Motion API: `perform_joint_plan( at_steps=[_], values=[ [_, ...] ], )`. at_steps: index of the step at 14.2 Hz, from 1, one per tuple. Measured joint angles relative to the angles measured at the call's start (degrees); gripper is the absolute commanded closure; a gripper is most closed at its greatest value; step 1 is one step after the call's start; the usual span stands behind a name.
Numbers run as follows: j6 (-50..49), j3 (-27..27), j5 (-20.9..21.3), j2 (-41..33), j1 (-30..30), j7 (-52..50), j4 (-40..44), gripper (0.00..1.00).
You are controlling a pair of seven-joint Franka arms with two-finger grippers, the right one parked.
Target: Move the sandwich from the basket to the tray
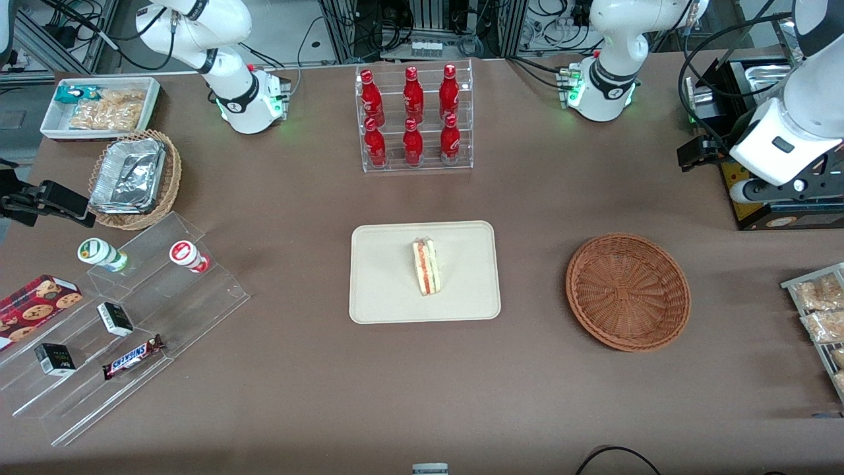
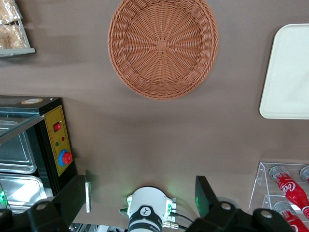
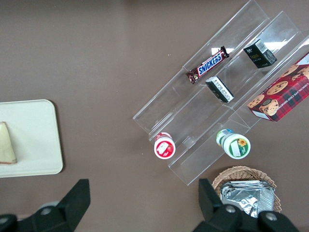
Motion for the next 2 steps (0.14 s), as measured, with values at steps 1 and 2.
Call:
perform_joint_plan(
  at_steps=[1, 2],
  values=[
    [0.1, 0.0, 0.0, 0.0, -0.1, -0.7, 0.0, 0.00],
    [0.3, -0.1, 0.0, 0.0, -0.2, -1.1, 0.0, 0.00]
  ],
)
